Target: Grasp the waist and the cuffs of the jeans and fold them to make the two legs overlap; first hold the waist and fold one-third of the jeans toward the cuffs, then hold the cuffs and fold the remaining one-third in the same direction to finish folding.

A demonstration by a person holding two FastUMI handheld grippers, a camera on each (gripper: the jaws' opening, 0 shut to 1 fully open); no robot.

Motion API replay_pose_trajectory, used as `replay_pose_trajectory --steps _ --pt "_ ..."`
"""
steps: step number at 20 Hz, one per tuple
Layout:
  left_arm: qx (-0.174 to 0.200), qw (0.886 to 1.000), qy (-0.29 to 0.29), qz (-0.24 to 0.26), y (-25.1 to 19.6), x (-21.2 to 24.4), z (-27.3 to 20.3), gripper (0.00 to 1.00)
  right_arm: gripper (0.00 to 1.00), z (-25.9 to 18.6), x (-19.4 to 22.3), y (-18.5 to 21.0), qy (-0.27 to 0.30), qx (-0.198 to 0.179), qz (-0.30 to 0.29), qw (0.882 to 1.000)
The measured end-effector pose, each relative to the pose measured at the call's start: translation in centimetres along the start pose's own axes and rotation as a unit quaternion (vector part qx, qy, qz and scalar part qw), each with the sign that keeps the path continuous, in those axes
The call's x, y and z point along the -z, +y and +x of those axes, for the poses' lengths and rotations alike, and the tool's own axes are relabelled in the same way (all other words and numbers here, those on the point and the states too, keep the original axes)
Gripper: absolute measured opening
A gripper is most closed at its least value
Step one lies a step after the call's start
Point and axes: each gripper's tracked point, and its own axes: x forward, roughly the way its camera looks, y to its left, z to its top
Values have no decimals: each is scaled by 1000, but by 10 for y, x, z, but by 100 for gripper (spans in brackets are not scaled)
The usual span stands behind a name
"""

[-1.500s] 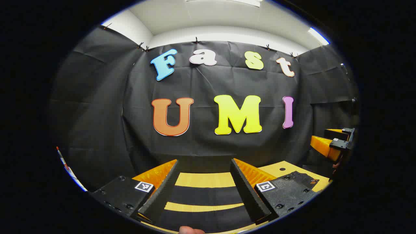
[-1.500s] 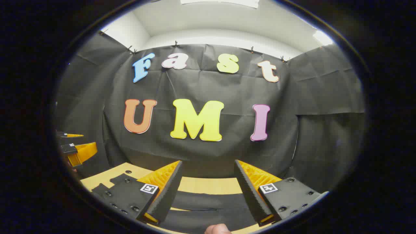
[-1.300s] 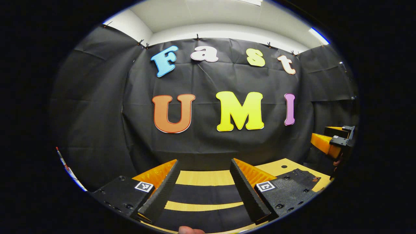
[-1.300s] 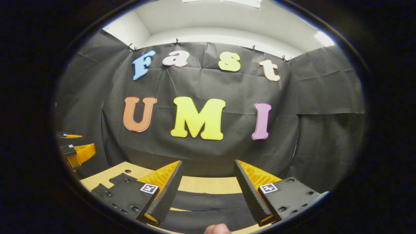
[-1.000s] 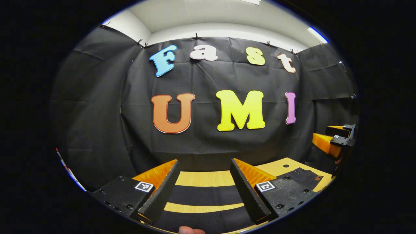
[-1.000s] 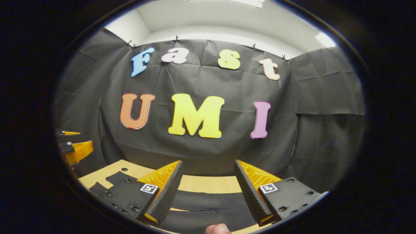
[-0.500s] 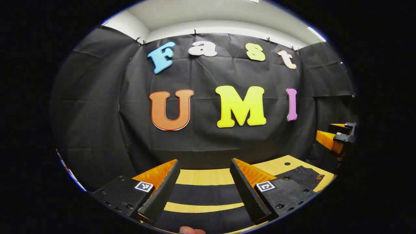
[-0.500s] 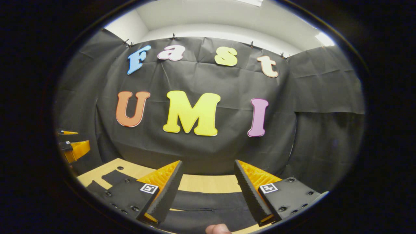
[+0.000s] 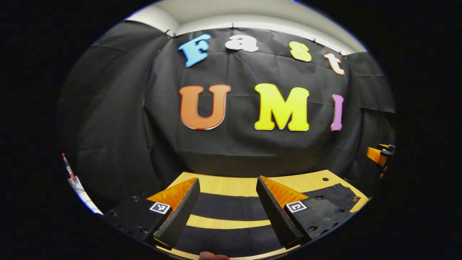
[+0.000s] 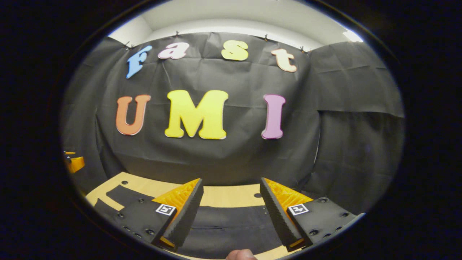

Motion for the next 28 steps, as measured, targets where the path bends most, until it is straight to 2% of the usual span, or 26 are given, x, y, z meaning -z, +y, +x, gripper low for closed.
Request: replay_pose_trajectory --steps 3,5,6,7,8,10,11,14,15,16,18,21,22,23,24,25,26,27,28 --pt "-45 991 78 -95 54 58 -5 100 96 8 44 -69 82 28 58 995" --pt "-68 975 135 -164 87 103 -20 99 97 9 78 -112 142 41 113 983" --pt "-78 961 161 -210 97 126 -28 99 96 5 96 -130 171 49 148 973" --pt "-93 942 187 -261 106 149 -36 99 96 4 115 -145 198 56 190 960" --pt "-111 918 211 -316 114 171 -45 99 95 0 135 -156 226 65 232 944" --pt "-143 860 258 -417 117 207 -61 99 98 -5 178 -166 277 77 300 910" --pt "-148 842 267 -446 114 216 -63 99 98 0 196 -165 295 76 328 894" --pt "-154 793 286 -516 105 236 -63 99 98 5 234 -154 336 75 426 837" --pt "-159 780 288 -533 106 240 -63 99 98 8 240 -152 344 74 453 819" --pt "-164 767 290 -548 106 244 -63 99 98 7 243 -153 346 80 472 807" --pt "-175 747 294 -570 109 253 -60 100 98 14 247 -161 342 89 495 794" --pt "-188 733 299 -582 111 266 -56 99 98 34 263 -174 344 112 515 777" --pt "-192 728 301 -585 112 269 -56 99 98 40 266 -180 344 120 517 775" --pt "-190 726 294 -591 111 266 -53 99 98 44 270 -183 343 126 519 773" --pt "-191 726 293 -592 112 266 -51 98 92 49 273 -187 343 131 522 770" --pt "-190 727 292 -592 113 266 -49 98 98 57 271 -189 337 128 530 767" --pt "-188 728 289 -593 113 265 -47 98 92 64 273 -190 333 128 535 766" --pt "-187 727 286 -596 113 263 -42 98 96 72 272 -191 330 124 535 768" --pt "-184 726 283 -600 114 263 -36 98 95 78 271 -192 328 119 535 769"
